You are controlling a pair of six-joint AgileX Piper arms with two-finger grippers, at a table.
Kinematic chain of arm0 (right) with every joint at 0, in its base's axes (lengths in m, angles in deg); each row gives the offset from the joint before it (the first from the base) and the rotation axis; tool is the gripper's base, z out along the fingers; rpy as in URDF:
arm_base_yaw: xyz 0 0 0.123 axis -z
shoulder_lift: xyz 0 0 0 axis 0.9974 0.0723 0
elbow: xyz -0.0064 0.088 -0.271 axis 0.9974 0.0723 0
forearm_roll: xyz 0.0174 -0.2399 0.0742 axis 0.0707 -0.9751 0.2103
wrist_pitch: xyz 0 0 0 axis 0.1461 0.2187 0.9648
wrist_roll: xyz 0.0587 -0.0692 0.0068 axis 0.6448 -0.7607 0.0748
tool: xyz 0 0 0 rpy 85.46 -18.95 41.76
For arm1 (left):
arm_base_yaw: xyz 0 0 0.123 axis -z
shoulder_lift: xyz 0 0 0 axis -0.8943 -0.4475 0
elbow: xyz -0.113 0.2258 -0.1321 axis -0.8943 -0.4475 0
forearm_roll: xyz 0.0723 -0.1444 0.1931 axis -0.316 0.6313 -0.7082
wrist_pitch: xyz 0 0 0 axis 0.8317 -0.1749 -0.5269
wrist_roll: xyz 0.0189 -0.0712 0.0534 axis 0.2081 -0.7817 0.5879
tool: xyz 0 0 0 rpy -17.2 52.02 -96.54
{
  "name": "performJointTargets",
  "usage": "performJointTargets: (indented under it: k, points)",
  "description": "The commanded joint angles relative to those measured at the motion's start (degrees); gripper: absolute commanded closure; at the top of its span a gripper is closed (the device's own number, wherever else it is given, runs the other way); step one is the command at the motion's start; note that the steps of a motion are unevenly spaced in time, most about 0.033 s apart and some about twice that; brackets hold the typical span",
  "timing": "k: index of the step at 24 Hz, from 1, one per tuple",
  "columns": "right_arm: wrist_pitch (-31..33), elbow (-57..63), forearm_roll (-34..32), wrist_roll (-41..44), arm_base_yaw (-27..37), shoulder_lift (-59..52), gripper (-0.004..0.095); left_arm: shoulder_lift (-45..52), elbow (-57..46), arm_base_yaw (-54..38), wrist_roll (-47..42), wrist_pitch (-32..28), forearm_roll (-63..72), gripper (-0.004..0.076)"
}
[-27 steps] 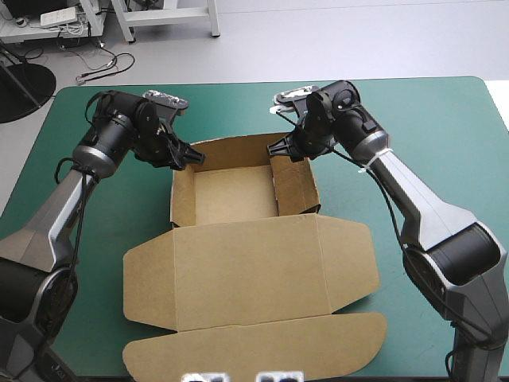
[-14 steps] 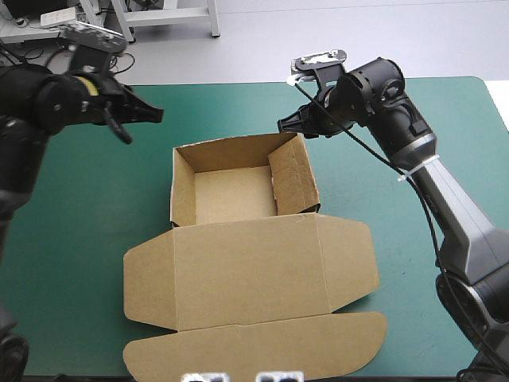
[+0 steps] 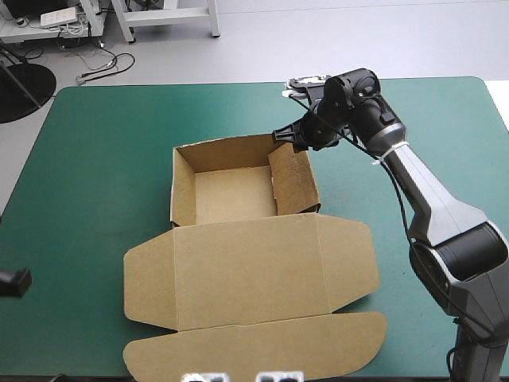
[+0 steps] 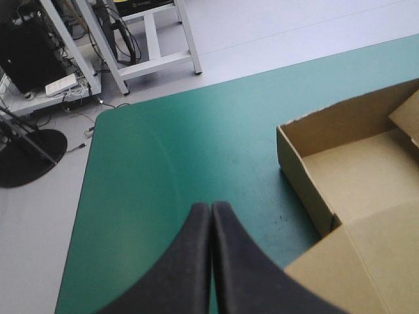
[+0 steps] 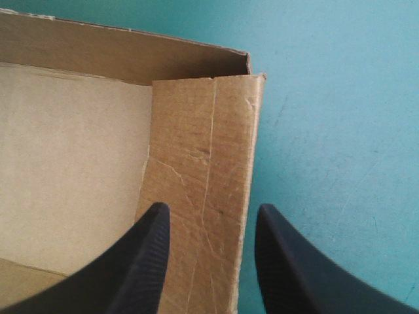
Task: Fold the box
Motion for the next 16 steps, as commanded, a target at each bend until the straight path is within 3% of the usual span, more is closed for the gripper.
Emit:
performJointTargets:
  k: [1,4,6,10,12,16]
  points:
    - [-0.30,-1.51,0.42,-1.28,0.45,-1.71,0.0523,7.66,-10.12,0.35,-5.73,-2.92,-3.63,0.0734]
    - [-0.30,0.02,0.02,-1.96,0.44,-1.17,0.0523,10.73,-15.94,0.35,-8.27,2.74,-6.06,0.0734]
    - [-0.30,3.23,-0.46,-1.95,1.08,-1.17,0.0535,11.27,-18.79,0.35,-8.35,1.50,-5.12,0.0734]
    - [-1.31,8.38,4.93,-6.48,1.88,-1.17,0.0571,11.49,-22.50,0.35,-8.35,0.95,0.60,0.0734]
    - [-1.74,8.45,4.83,-7.07,1.88,-1.17,0.0633,12.18,-25.22,0.35,-8.35,0.57,0.99,0.0734]
    - [-2.84,8.45,3.86,-6.29,1.88,-1.17,0.0924,13.93,-30.20,0.35,-8.40,0.36,1.75,0.0734]
